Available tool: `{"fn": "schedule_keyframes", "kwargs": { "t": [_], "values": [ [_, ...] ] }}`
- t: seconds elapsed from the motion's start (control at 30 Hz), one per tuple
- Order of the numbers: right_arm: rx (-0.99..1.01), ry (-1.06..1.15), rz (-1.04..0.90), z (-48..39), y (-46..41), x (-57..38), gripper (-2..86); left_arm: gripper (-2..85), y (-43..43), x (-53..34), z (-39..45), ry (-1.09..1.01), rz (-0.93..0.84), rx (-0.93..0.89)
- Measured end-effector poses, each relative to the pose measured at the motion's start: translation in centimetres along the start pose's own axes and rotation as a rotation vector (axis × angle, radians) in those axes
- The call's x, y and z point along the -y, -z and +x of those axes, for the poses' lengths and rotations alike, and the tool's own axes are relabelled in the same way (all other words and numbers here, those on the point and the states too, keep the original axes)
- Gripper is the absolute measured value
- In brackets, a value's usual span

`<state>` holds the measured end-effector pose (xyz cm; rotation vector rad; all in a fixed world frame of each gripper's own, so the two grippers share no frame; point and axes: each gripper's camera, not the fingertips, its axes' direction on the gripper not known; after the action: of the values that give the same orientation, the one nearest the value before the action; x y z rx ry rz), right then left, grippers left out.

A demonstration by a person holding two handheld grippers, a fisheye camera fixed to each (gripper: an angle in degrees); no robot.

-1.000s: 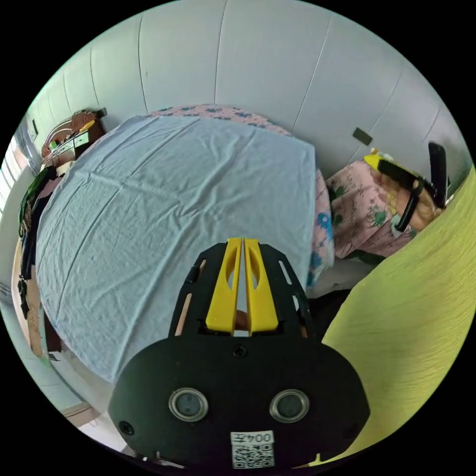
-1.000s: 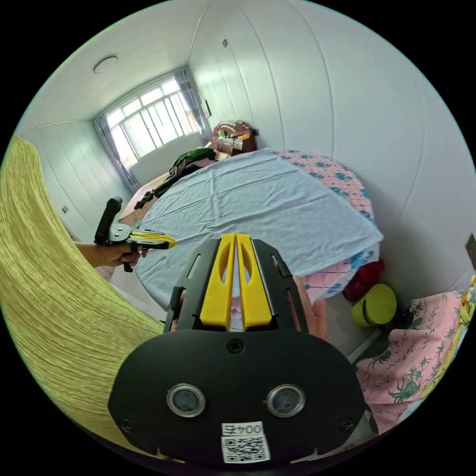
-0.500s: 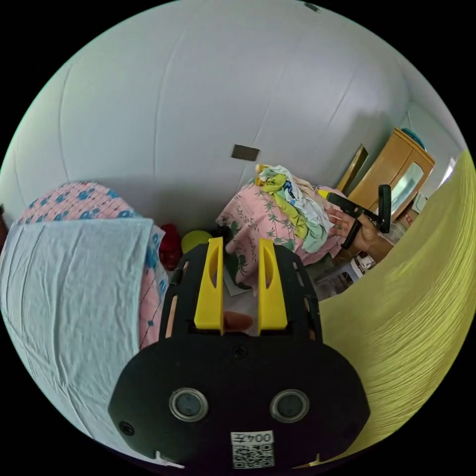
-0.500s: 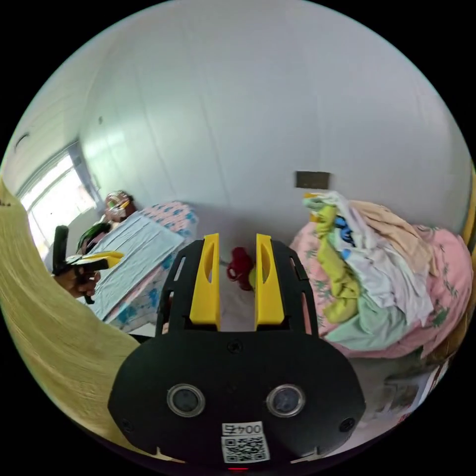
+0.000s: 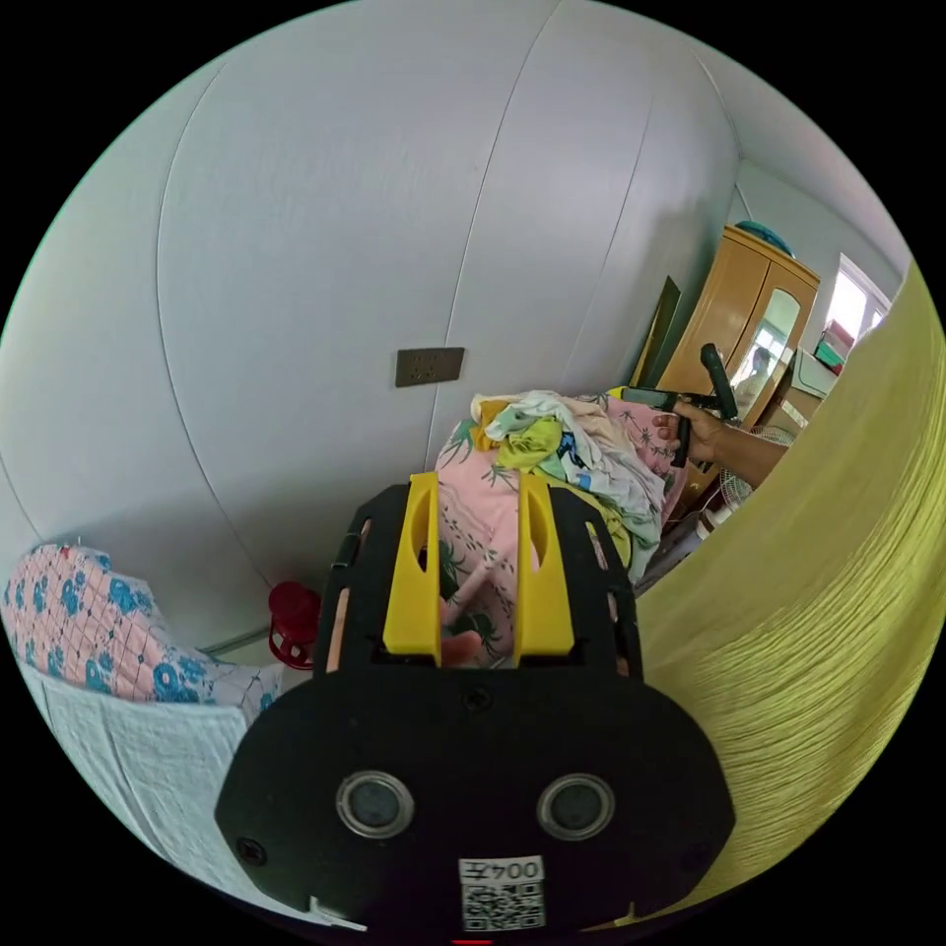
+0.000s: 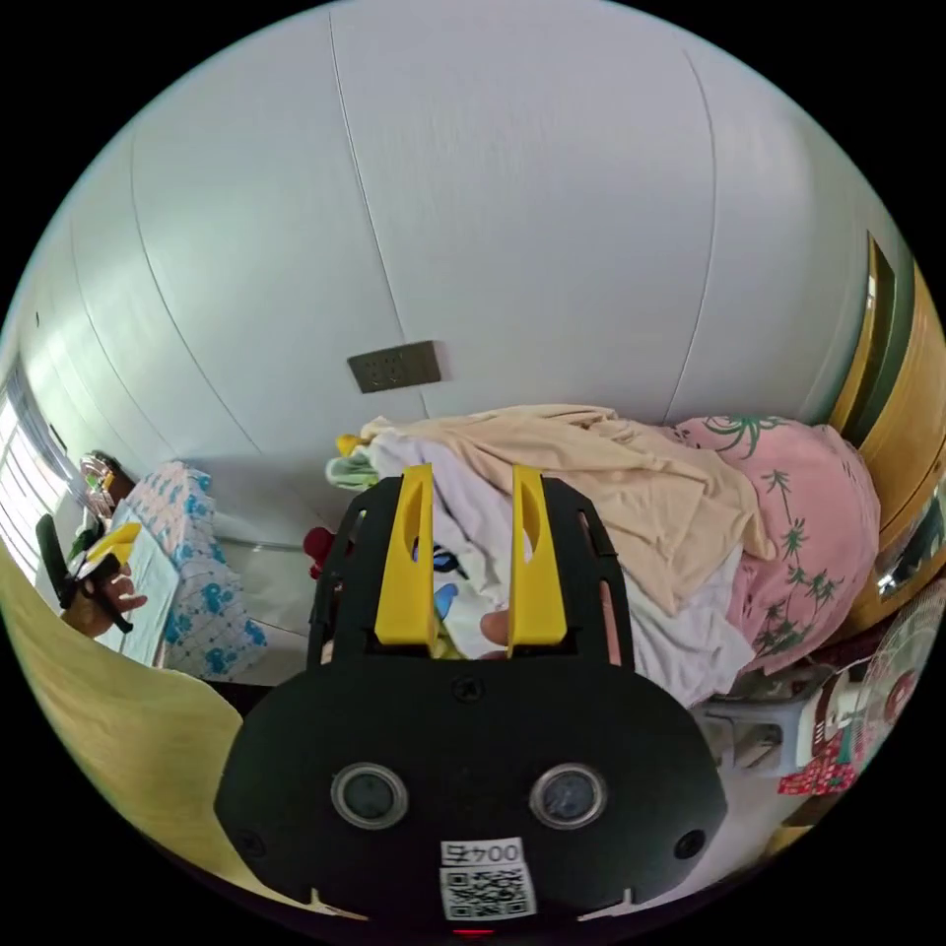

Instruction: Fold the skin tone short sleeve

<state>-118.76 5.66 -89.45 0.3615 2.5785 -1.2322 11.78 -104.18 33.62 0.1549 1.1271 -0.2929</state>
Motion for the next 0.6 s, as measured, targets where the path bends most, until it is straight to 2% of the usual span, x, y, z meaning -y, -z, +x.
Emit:
{"fn": "schedule_keyframes", "kwargs": {
  "t": [0.2,0.33,0.47,0.6],
  "values": [
    [-0.050,0.138,-0.166,6.8,-8.8,5.5,14.1,11.4,-5.2,4.4,0.1,-0.037,-0.089,0.047],
    [-0.059,0.274,-0.286,11.1,-13.9,8.3,15.9,10.9,-6.9,5.6,0.7,0.069,-0.084,0.105],
    [-0.018,0.306,-0.374,15.3,-18.1,9.3,15.7,10.6,-8.0,5.7,2.8,0.129,-0.085,0.194],
    [0.003,0.355,-0.425,19.0,-20.3,8.2,5.7,10.6,-9.8,6.1,6.1,0.151,-0.089,0.238]
  ]
}}
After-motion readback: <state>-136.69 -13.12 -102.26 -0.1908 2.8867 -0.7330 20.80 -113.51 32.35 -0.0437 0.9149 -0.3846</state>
